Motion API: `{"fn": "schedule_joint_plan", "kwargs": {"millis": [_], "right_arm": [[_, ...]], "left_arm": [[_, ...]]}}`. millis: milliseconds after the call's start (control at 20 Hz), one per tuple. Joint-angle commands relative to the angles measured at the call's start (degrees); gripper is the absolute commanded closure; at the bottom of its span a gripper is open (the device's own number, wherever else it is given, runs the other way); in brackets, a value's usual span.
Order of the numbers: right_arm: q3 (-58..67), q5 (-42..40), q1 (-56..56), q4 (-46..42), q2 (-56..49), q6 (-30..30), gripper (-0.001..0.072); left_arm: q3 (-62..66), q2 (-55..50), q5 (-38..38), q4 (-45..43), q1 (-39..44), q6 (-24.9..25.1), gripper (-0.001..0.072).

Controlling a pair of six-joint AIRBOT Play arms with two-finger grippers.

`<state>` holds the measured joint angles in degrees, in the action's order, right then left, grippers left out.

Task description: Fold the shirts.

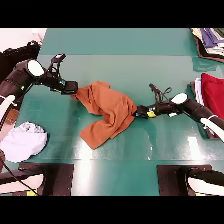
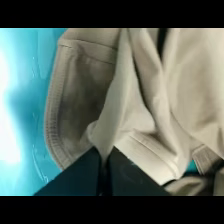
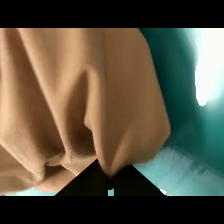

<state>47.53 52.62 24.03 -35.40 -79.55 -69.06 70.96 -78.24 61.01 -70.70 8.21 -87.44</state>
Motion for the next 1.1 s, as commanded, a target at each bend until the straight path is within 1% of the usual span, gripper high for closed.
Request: {"fn": "schedule_joint_plan", "kwargs": {"millis": [0, 200, 350, 550, 750, 850, 950, 1050], "right_arm": [[5.4, 1.1, -0.2, -4.0, -0.4, 1.5, 0.0697], [16.8, 9.6, -5.6, -17.6, 6.9, -3.2, 0.0697], [26.6, 14.5, -10.7, -22.3, 14.4, -3.6, 0.0697], [38.0, 18.8, -15.9, -23.3, 22.7, -3.6, 0.0698], [46.8, 22.6, -19.4, -23.3, 27.6, -3.5, 0.0698], [51.0, 24.5, -21.4, -23.3, 28.3, -3.5, 0.0698], [55.7, 28.0, -23.2, -23.3, 27.2, -3.5, 0.0698], [60.4, 32.0, -23.7, -23.2, 24.5, -3.7, 0.0698]], "left_arm": [[0.1, 2.9, -1.6, -0.3, 0.0, 0.0, 0.0676], [5.6, 15.2, -3.0, -5.0, 0.0, 0.7, 0.0675], [12.7, 24.9, -3.0, -5.4, 0.0, 0.9, 0.0675], [21.2, 34.9, -3.0, -3.9, 0.0, 0.9, 0.0675], [27.6, 38.9, -2.9, -0.1, 0.0, 0.9, 0.0675], [30.8, 38.9, -1.5, 0.5, 0.0, 0.9, 0.0675], [31.2, 38.9, -0.7, 0.5, 0.0, 0.9, 0.0675], [31.0, 38.0, 2.9, 0.6, 0.0, 0.9, 0.0675]]}}
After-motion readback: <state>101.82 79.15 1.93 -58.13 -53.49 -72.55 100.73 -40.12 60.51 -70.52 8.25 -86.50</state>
